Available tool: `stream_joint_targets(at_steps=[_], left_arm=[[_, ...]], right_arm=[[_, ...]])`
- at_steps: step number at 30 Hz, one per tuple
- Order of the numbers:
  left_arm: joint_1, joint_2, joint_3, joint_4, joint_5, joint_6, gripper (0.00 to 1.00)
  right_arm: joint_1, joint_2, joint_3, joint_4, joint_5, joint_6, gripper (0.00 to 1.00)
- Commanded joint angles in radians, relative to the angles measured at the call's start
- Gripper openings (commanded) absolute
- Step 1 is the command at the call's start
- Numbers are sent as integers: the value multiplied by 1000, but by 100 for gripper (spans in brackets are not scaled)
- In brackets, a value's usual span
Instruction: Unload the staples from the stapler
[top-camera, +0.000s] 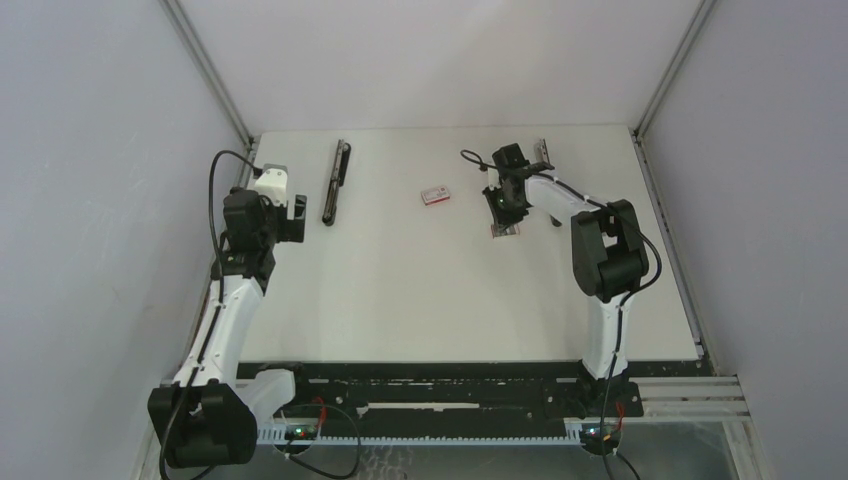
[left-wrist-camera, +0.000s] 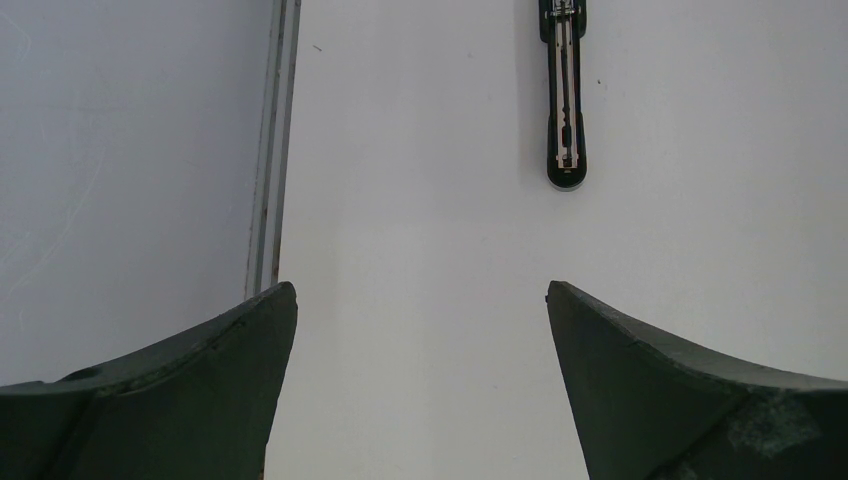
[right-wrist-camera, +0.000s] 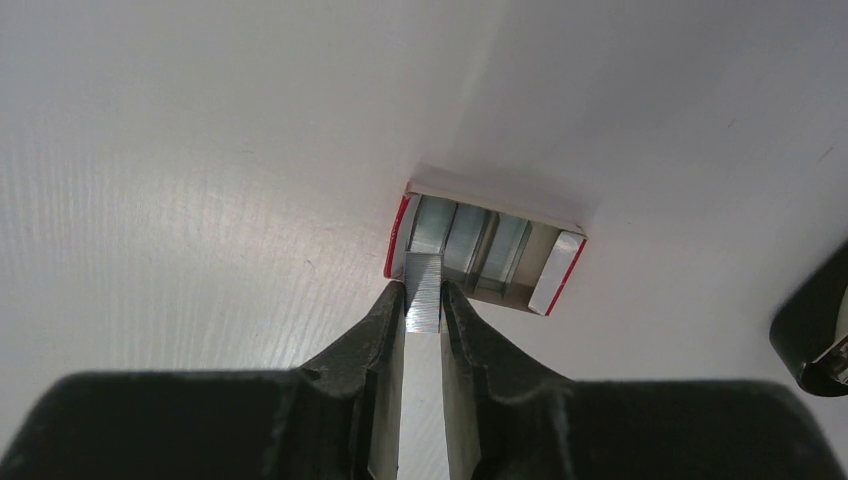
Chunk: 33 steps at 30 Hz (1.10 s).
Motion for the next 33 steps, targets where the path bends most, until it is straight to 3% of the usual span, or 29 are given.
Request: stream_joint_targets(at_steps=[1,33], left_arm=[[7,-6,-17,32,15,-3,100],[7,3,-18,32,17,-2,100]], right_arm=[[-3,9,42,17,27,15,16],[-7,51,53,48,43,43,14]])
